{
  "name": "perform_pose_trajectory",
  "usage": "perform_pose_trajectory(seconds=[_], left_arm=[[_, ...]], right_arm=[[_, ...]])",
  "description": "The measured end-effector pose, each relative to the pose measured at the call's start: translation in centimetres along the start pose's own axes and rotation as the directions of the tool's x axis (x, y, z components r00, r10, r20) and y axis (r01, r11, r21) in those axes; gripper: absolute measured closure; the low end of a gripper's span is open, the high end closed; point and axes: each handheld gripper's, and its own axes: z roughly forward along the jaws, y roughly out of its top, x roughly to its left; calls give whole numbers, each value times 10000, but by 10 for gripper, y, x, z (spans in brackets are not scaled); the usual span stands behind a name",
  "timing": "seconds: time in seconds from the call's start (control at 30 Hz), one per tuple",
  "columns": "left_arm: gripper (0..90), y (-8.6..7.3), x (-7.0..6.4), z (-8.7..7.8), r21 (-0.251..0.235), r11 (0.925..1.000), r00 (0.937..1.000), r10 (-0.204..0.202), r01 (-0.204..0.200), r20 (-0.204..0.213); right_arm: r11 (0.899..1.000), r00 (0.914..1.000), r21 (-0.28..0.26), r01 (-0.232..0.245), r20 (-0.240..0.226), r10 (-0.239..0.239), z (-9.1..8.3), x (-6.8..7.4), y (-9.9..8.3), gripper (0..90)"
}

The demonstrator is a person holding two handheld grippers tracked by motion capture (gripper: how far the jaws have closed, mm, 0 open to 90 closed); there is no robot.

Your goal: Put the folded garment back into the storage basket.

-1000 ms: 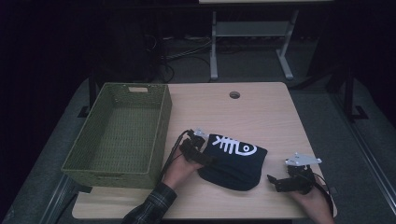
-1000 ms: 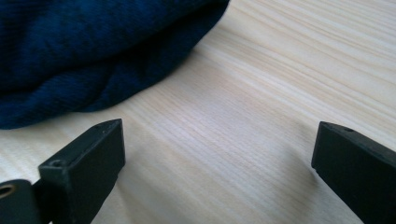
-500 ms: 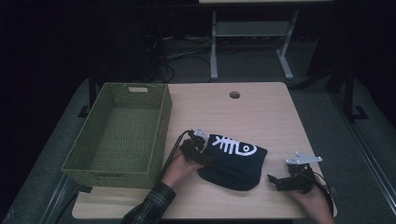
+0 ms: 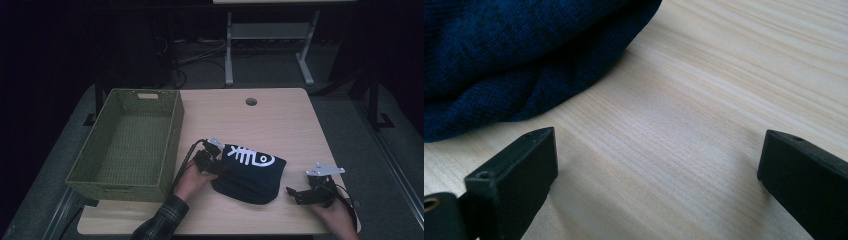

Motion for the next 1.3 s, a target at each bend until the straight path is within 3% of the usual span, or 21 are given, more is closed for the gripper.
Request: perform_pose_trajectory(seconds=[0.3, 0.6, 0.93, 1.03, 1.3], left_arm=[[679, 2, 3, -3, 52, 9996, 9991, -276, 274, 331], [693, 12, -4, -18, -94, 9989, 9973, -443, 449, 579], [700, 31, -16, -44, -5, 9999, 9982, -149, 149, 582], [700, 39, -20, -53, 36, 10000, 9991, 35, -36, 412], [700, 56, -29, -73, 145, 9989, 9981, 439, -445, 440]], right_arm=[[10000, 10000, 4, -3, 1, 3, 0, 0, 0, 25], [10000, 10000, 8, -14, 3, 14, 0, 0, 0, 25], [10000, 10000, 25, -49, -2, 49, 0, 0, 0, 25], [10000, 10000, 24, -51, -2, 51, 0, 0, 0, 25], [10000, 10000, 24, -48, -15, 48, 0, 0, 0, 25]])
